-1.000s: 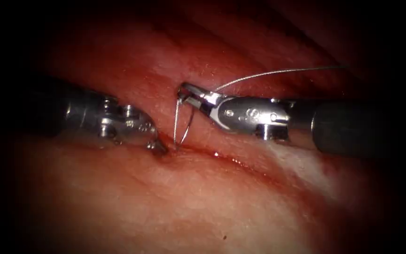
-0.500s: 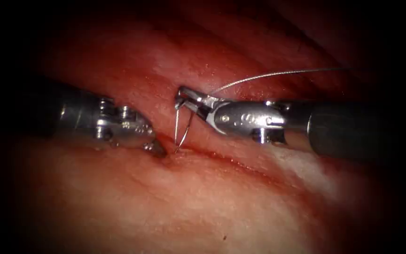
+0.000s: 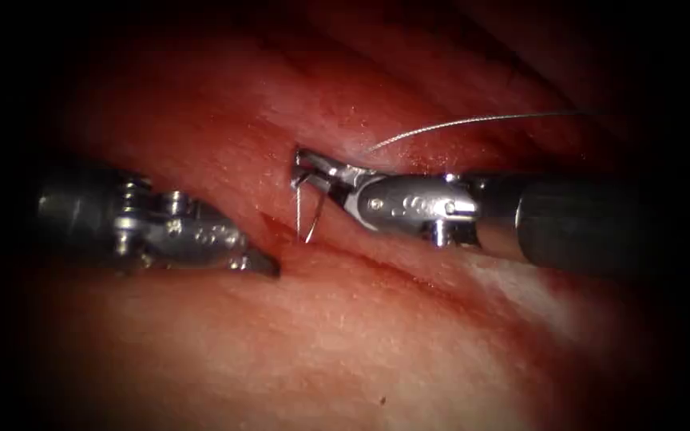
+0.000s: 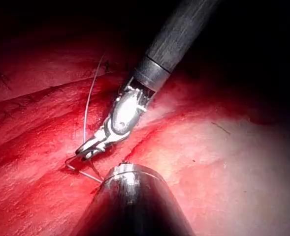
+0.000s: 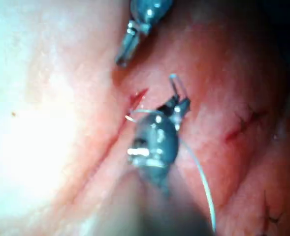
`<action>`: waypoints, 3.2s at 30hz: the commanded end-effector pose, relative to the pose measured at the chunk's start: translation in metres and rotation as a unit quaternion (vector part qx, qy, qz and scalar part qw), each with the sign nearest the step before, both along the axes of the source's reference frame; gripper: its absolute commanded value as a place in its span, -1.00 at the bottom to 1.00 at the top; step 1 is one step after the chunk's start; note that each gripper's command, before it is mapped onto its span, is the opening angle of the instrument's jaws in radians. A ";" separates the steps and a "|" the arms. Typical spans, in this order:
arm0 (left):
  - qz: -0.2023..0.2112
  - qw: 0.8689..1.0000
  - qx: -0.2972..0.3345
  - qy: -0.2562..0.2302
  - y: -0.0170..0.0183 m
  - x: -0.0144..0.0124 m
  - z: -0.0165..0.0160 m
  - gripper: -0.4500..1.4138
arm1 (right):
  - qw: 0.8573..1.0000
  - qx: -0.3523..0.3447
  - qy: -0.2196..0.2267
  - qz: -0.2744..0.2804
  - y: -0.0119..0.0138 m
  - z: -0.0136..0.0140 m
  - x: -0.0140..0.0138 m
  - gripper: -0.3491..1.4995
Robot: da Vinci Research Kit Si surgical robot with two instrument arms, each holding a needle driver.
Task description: Wound Closure
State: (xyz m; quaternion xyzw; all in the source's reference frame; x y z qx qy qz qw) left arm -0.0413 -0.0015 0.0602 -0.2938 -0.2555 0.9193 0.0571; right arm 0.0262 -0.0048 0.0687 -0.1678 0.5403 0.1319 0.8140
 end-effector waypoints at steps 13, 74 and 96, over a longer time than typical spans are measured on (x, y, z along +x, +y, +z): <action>0.002 1.000 -0.009 -0.007 -0.0032 0.0008 0.0043 -0.68 | 0.998 0.044 0.041 0.037 0.0003 0.0000 0.0009 -1.00; -0.009 1.000 0.000 -0.018 -0.0056 0.0029 0.0075 -0.82 | 0.951 0.230 0.162 0.129 0.0012 -0.0023 0.0008 -1.00; -0.005 1.000 0.000 -0.023 -0.0054 0.0042 0.0077 -0.84 | 0.879 0.403 0.210 0.144 -0.0005 -0.0010 0.0014 -1.00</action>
